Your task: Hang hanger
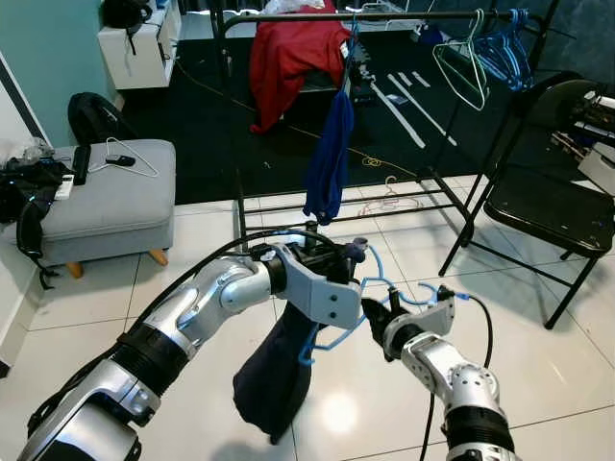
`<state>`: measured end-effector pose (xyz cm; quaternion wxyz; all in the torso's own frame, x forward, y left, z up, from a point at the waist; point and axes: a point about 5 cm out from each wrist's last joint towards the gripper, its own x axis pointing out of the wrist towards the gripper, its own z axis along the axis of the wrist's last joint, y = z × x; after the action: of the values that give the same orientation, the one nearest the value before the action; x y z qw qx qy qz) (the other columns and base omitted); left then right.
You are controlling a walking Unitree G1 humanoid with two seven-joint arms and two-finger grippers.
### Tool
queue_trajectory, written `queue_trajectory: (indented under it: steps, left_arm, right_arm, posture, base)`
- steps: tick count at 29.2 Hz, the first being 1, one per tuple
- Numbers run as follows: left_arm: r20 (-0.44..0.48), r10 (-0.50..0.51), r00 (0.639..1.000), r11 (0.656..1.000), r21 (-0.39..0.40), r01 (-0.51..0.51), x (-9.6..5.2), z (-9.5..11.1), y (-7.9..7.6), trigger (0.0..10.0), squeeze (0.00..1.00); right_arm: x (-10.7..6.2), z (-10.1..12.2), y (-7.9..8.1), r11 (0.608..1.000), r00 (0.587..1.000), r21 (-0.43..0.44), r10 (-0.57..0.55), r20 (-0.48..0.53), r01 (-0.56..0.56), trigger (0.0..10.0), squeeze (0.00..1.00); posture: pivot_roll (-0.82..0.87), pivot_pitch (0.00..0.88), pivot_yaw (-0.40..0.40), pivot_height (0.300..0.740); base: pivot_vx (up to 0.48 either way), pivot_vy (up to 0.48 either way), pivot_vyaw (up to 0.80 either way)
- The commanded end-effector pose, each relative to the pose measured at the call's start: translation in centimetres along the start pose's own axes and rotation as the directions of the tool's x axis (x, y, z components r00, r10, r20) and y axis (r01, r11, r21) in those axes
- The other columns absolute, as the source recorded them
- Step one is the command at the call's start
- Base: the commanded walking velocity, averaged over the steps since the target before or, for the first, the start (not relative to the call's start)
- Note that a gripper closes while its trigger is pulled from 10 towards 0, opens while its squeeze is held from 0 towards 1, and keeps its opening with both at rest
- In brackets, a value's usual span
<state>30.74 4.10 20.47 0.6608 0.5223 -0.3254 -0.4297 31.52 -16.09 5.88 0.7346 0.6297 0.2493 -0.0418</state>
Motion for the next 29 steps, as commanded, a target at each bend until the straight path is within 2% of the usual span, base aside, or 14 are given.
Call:
queue_trajectory:
  steps: [1,2,5,11,13,19,20,21,22,23,25,26,28,29]
  left_arm:
    - [0.097,0.001,0.995,1.0,0.006,-0.001,-0.1,1.5,0.2,10.0,0.0]
    - [0.089,-0.034,0.995,0.999,-0.02,0.036,-0.5,1.5,-0.7,10.0,0.0]
    - [-0.014,-0.122,0.992,0.99,-0.067,0.12,-1.6,0.1,-2.9,10.0,0.0]
    - [-0.183,-0.165,0.969,0.982,-0.117,0.146,-3.0,-2.4,-4.4,10.0,0.0]
    - [-0.37,-0.175,0.912,0.98,-0.15,0.128,-5.0,-5.5,-5.8,10.0,0.0]
    - [-0.468,-0.17,0.867,0.979,-0.184,0.093,-6.3,-7.4,-6.4,10.0,0.0]
    - [-0.487,-0.174,0.856,0.977,-0.194,0.089,-6.6,-7.9,-6.5,10.0,0.0]
    - [-0.487,-0.174,0.856,0.977,-0.194,0.089,-6.6,-7.9,-6.5,10.0,0.0]
    - [-0.486,-0.166,0.858,0.976,-0.205,0.073,-6.5,-8.0,-6.4,10.0,0.0]
    - [-0.466,-0.148,0.872,0.975,-0.218,0.049,-5.8,-7.8,-6.0,10.0,0.0]
    - [-0.466,-0.148,0.872,0.975,-0.218,0.049,-5.8,-7.8,-6.0,10.0,0.0]
    - [-0.45,-0.135,0.883,0.973,-0.227,0.033,-5.3,-7.5,-5.7,10.0,0.0]
    - [-0.435,-0.122,0.892,0.974,-0.224,0.024,-4.7,-7.1,-5.6,10.0,0.0]
    - [-0.435,-0.122,0.892,0.974,-0.224,0.024,-4.7,-7.1,-5.6,10.0,0.0]
  right_arm:
    - [-0.2,0.6,-0.1,1.0,1.0,0.007,-0.008,0.021,0.007,10.0,0.0]
    - [-0.1,1.1,0.5,1.0,0.998,-0.016,0.001,0.06,0.0,10.0,0.0]
    - [-0.1,2.7,2.4,0.98,0.98,0.144,0.114,0.165,-0.138,10.0,0.0]
    - [-0.4,2.9,3.9,0.949,0.964,0.187,0.232,0.132,-0.254,10.0,0.0]
    - [-1.6,0.4,5.4,0.941,0.937,0.008,0.339,-0.09,-0.34,10.0,0.0]
    - [-2.3,-1.7,4.6,0.938,0.923,-0.07,0.317,-0.219,-0.339,10.0,0.0]
    - [-2.5,-2.8,3.6,0.866,0.938,-0.407,0.175,-0.298,-0.291,10.0,0.0]
    - [-2.5,-2.8,3.6,0.866,0.938,-0.407,0.175,-0.298,-0.291,10.0,0.0]
    - [-2.4,-3.3,1.7,0.61,0.957,-0.762,-0.018,-0.289,-0.218,10.0,0.0]
    - [-2.2,-3.6,1.3,0.585,0.963,-0.785,-0.026,-0.268,-0.203,10.0,0.0]
    - [-2.2,-3.6,1.3,0.585,0.963,-0.785,-0.026,-0.268,-0.203,10.0,0.0]
    - [-2.0,-3.6,1.2,0.614,0.97,-0.767,-0.011,-0.245,-0.187,10.0,0.0]
    - [-1.7,-2.7,1.1,0.744,0.981,-0.654,0.013,-0.192,-0.138,10.0,0.0]
    - [-1.7,-2.7,1.1,0.744,0.981,-0.654,0.013,-0.192,-0.138,10.0,0.0]
  posture:
    - [-0.03,0.091,-0.004,0.74]
    - [-0.03,0.092,-0.001,0.74]
    - [-0.03,0.093,0.0,0.74]
    - [-0.02,0.093,0.0,0.74]
    - [-0.03,0.095,-0.004,0.74]
    - [-0.03,0.09,-0.006,0.74]
    - [-0.04,0.09,-0.003,0.74]
    - [-0.04,0.09,-0.003,0.74]
    - [-0.05,0.089,-0.001,0.74]
    - [-0.04,0.087,-0.001,0.74]
    - [-0.04,0.087,-0.001,0.74]
    - [-0.04,0.087,-0.001,0.74]
    - [-0.05,0.087,0.001,0.74]
    - [-0.05,0.087,0.001,0.74]
  base:
    - [0.0,0.0,0.0]
    - [0.0,0.0,0.0]
    - [0.0,0.0,0.0]
    - [0.0,0.0,0.0]
    - [0.0,0.0,0.0]
    - [0.0,0.0,0.0]
    - [0.0,0.0,0.0]
    - [0.0,0.0,0.0]
    - [0.0,0.0,0.0]
    - [0.0,0.0,0.0]
    - [0.0,0.0,0.0]
    - [0.0,0.0,0.0]
    - [0.0,0.0,0.0]
    - [0.0,0.0,0.0]
